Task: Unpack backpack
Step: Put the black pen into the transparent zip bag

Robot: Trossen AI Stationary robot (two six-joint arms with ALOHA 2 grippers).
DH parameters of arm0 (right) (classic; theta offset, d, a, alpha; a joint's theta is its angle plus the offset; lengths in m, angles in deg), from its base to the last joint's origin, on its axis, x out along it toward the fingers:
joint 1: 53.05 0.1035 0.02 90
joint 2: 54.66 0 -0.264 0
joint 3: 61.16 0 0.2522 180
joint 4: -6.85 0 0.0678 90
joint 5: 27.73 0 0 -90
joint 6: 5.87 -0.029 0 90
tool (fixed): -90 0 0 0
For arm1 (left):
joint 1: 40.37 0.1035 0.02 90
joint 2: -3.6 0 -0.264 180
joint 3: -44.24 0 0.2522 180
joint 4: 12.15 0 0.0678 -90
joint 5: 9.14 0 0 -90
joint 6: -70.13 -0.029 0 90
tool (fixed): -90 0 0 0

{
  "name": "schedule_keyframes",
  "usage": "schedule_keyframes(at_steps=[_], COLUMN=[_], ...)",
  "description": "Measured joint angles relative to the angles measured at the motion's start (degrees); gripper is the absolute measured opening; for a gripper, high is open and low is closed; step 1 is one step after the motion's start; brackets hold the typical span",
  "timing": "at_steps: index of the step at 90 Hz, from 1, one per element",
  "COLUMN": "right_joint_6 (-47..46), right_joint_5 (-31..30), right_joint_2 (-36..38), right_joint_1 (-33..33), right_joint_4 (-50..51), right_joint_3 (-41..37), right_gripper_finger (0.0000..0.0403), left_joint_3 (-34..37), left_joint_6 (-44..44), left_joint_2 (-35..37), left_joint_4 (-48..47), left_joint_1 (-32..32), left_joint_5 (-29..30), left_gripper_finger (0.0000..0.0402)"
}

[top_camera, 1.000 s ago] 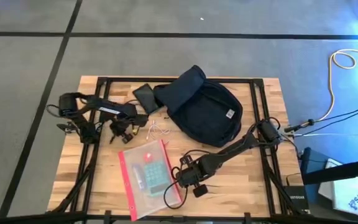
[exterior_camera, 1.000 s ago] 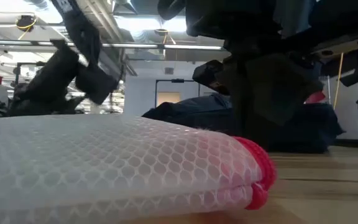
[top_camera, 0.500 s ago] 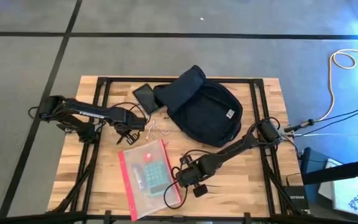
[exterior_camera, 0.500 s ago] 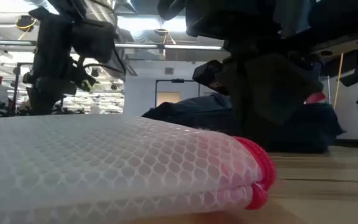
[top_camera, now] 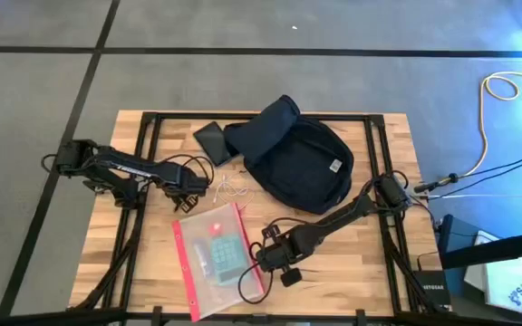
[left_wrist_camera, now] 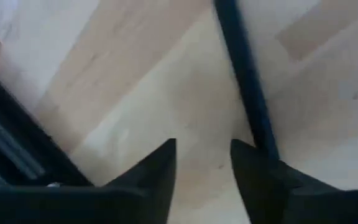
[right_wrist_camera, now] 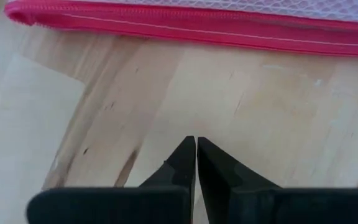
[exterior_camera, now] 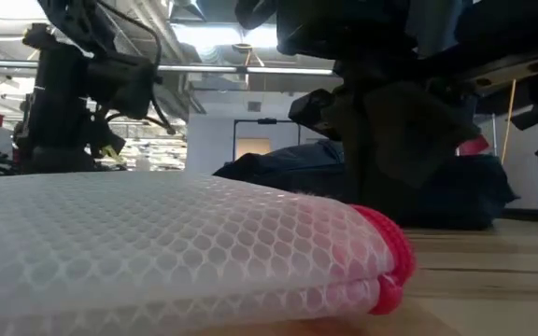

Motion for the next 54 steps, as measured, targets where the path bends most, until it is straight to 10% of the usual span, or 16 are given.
schedule_keyframes(at_steps=[54], right_joint_6=[0.08], right_joint_5=[-0.06], right_joint_2=[0.00], right_joint_1=[0.00], right_joint_4=[-0.81], right_joint_3=[0.00], right_gripper_finger=[0.0000], left_joint_3=[-0.65], left_joint_6=[0.17], left_joint_2=[4.25], left_joint_4=[5.74], left_joint_1=[-0.53], left_joint_5=[0.40], left_gripper_finger=[0.0229])
